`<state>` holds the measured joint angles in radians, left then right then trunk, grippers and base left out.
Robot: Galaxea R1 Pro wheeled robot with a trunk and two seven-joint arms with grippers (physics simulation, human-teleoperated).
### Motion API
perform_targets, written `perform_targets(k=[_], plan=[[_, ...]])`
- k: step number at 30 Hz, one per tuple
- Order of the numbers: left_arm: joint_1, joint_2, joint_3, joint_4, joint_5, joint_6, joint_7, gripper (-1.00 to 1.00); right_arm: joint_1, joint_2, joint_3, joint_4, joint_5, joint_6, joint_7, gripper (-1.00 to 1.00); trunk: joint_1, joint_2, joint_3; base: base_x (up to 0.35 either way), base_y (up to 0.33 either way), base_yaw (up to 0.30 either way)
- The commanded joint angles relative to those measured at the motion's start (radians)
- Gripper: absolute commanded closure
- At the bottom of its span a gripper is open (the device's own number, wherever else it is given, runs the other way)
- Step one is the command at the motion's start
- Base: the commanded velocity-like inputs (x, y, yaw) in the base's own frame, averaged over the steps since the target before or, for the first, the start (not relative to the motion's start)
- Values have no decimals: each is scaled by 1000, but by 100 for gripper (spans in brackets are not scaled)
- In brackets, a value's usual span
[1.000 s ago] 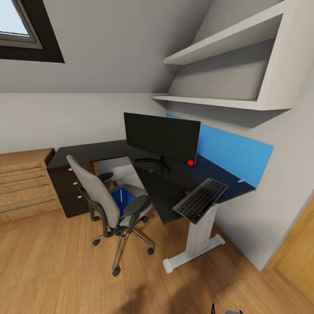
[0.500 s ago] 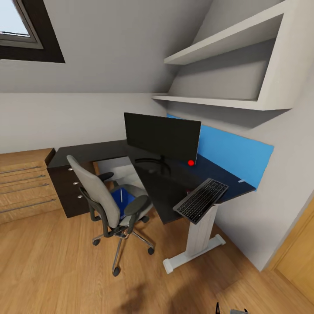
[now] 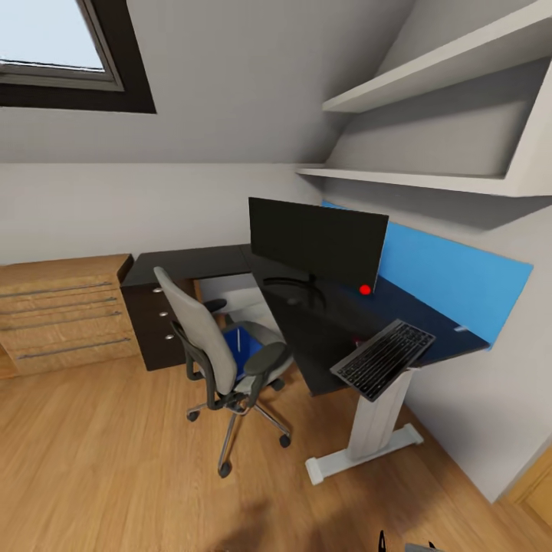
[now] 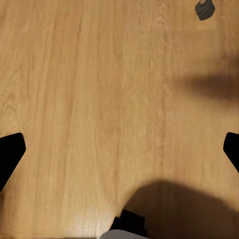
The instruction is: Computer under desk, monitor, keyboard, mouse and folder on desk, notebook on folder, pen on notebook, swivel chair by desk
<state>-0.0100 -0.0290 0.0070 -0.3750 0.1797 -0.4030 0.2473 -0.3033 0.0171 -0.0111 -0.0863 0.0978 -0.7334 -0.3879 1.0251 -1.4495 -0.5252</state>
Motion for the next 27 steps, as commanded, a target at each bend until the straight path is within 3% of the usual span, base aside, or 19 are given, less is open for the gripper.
perform_targets(k=[1, 9, 21, 27], plan=[[0, -1, 1, 1, 4, -4, 0, -100, 0, 0, -1, 0, 11, 0, -9, -100, 0, -1, -1, 0, 0, 277], [-1, 0, 1, 1, 4, -6, 0, -100, 0, 1, 1, 2, 14, 1, -9, -100, 0, -1, -6, -13, 0, 271], [0, 0, 1, 1, 4, -7, 1, -100, 0, 3, 3, 3, 16, 4, -8, -100, 0, -1, -15, -267, -3, 261], [-1, 0, 4, -1, 7, -9, 4, -100, 0, 4, 3, 3, 16, 5, -8, -100, 0, -1, -20, -69, -3, 255]])
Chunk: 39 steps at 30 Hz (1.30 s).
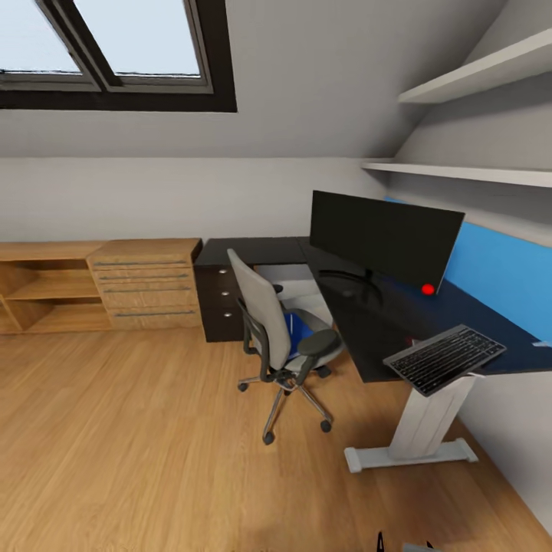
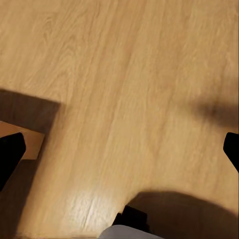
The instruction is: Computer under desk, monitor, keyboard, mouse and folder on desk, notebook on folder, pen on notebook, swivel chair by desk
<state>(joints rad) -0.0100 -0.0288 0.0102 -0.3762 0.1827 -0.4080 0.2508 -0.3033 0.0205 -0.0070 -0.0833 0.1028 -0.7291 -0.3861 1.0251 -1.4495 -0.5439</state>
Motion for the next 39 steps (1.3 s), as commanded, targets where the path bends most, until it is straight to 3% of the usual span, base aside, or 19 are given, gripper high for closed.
perform_targets(k=[1, 6, 12, 39], plan=[[-1, -1, 1, 0, 5, -4, 1, -100, 0, 0, -1, 0, 11, 0, -10, -100, 0, -1, -2, -18, -1, 254], [-1, -4, 7, -8, 10, -61, 7, -100, 0, 0, -1, -1, 11, -2, -10, -100, 0, -1, -6, -6, 0, 248], [-1, -7, 7, -9, 10, -100, 9, -100, 0, 0, -1, -1, 11, -4, -11, -100, 23, -43, -30, -1, 0, 220], [-1, -29, 1, -12, 3, -103, 9, -100, 0, -2, 5, -1, 12, -5, -10, -100, 126, -232, -116, 0, 0, 17]])
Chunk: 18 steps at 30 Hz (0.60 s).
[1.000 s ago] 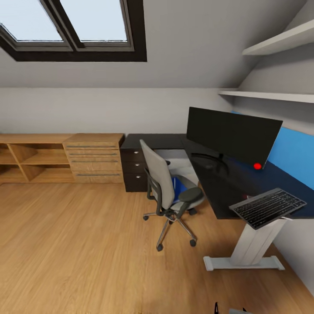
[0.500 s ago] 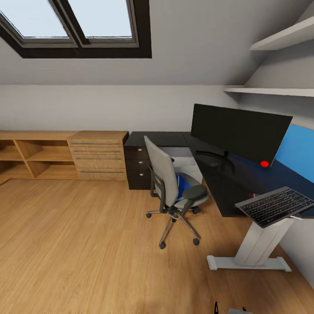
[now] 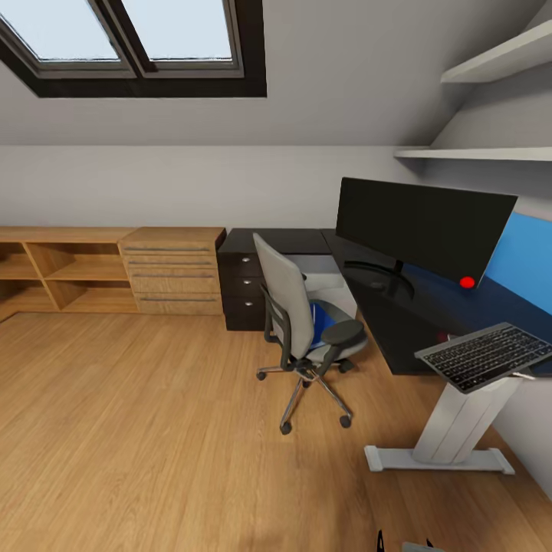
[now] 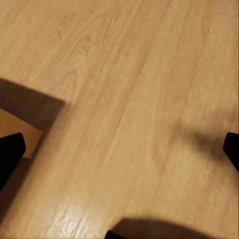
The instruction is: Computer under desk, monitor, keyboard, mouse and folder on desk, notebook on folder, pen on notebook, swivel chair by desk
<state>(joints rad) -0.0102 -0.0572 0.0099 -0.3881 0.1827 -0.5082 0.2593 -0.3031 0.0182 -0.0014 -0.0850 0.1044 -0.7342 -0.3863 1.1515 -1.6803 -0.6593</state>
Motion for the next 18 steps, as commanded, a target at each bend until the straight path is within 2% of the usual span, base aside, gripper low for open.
perform_targets(k=[1, 14, 18], plan=[[-1, -1, 1, 0, 3, -3, 0, -100, -1, 0, 0, 1, 11, 1, -10, -100, 4, -8, -4, 0, 0, 0], [-1, -7, 1, 1, 2, -3, 6, -100, -1, 0, 0, 1, 11, 1, -11, -100, 54, -99, -45, 0, 0, 0], [-1, -17, 0, 3, 0, -3, 40, -100, -1, 0, 0, 1, 10, 4, -10, -100, 69, -127, -57, 0, 0, 0]])
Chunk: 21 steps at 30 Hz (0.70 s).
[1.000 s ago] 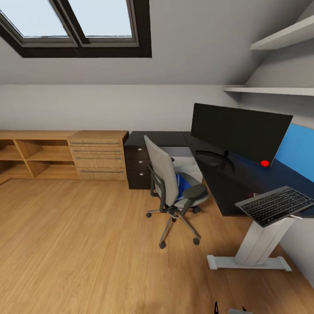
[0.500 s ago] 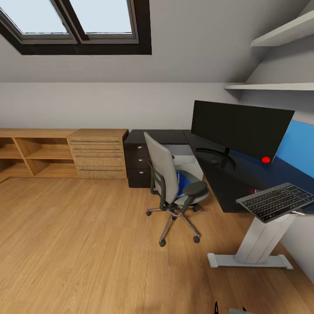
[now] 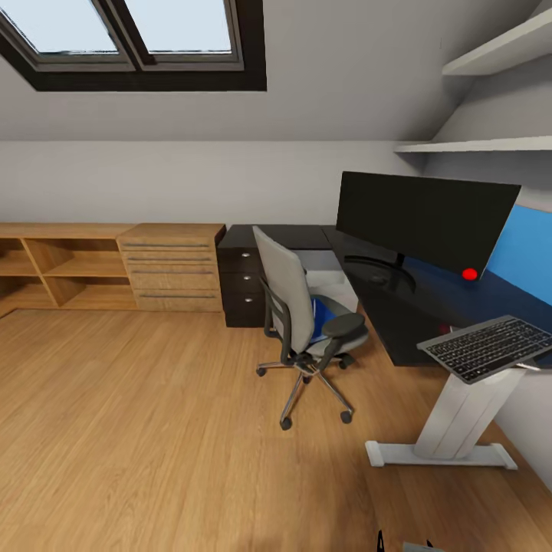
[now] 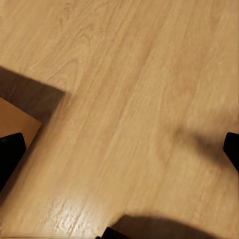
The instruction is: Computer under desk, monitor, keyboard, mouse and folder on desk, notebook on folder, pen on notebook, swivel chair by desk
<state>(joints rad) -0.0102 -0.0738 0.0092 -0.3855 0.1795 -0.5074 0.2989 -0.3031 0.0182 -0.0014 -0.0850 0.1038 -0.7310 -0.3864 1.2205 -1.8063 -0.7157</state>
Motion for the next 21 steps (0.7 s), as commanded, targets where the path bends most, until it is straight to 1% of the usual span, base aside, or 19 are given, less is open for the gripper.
perform_targets(k=[1, 3, 14, 21], plan=[[-1, -3, 0, 1, 3, -4, 9, -100, -1, 0, 0, 1, 10, 1, -10, -100, 4, -8, -4, 0, 0, 0], [-1, -11, -2, 2, 1, -3, 48, -100, -1, 0, -1, 1, 10, 2, -11, -100, 11, -22, -10, 0, 9, 0], [-1, -15, -2, 2, 0, -2, 61, -100, -1, 2, -3, -1, 8, -4, -11, -100, 54, -99, -45, 0, 71, 0], [-1, -15, -2, 2, -1, -3, 61, -100, -1, 2, -2, -1, 8, -4, -11, -100, 80, -148, -60, 0, 17, 0]])
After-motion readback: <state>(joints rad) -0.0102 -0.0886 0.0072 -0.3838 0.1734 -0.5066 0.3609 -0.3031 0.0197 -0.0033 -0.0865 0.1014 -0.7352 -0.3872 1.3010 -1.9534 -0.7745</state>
